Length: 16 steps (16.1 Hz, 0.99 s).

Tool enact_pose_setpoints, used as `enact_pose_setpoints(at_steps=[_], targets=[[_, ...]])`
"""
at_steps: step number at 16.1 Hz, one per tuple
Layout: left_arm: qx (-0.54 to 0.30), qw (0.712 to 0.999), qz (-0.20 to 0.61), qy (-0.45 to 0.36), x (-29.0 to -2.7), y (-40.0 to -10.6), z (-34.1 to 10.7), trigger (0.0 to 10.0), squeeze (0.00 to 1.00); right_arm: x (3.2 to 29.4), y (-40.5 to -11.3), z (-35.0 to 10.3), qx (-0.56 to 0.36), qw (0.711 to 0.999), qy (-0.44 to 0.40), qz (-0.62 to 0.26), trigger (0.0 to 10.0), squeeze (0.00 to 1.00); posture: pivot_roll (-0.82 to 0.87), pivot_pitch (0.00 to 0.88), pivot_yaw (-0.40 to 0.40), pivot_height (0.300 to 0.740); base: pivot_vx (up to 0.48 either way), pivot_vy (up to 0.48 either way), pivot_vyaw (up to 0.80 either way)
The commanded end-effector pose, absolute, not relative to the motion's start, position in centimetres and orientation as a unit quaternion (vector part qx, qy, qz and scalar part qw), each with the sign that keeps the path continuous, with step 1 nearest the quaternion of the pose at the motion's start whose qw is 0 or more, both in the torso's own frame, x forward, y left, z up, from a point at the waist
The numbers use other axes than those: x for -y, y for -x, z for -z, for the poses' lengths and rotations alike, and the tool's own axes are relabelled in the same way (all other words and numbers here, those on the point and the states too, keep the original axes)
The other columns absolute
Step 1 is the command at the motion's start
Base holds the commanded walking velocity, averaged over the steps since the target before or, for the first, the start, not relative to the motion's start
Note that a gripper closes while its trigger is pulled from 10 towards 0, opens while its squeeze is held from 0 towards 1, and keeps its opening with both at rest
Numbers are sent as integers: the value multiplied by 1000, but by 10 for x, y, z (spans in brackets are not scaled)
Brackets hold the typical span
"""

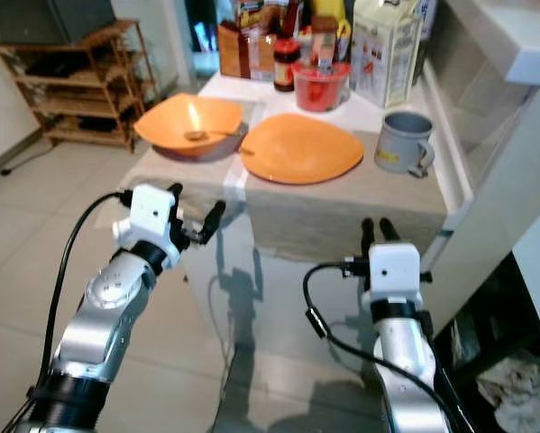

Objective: Setting the table

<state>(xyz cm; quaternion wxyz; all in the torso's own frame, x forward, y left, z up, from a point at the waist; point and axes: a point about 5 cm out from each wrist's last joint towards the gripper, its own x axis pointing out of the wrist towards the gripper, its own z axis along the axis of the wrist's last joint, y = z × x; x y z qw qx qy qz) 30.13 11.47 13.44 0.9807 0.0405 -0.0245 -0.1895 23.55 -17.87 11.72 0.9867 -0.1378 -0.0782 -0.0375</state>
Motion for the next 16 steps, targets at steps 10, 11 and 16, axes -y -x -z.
enact_pose_setpoints(at_steps=[10,11,16], targets=[[175,966,189,-40,-100,-292,-215,10000,1000,171,-243,-146,147,978,142,38,10000,0,-6,1,39,740,440,0,0],[180,964,192,-45,-98,-292,-218,10000,1000,171,-243,-147,148,978,142,38,10000,0,-5,1,37,740,435,0,0],[153,952,252,-85,-81,-303,-227,10000,1000,167,-244,-146,149,979,138,31,10000,0,2,7,31,740,87,0,0]])
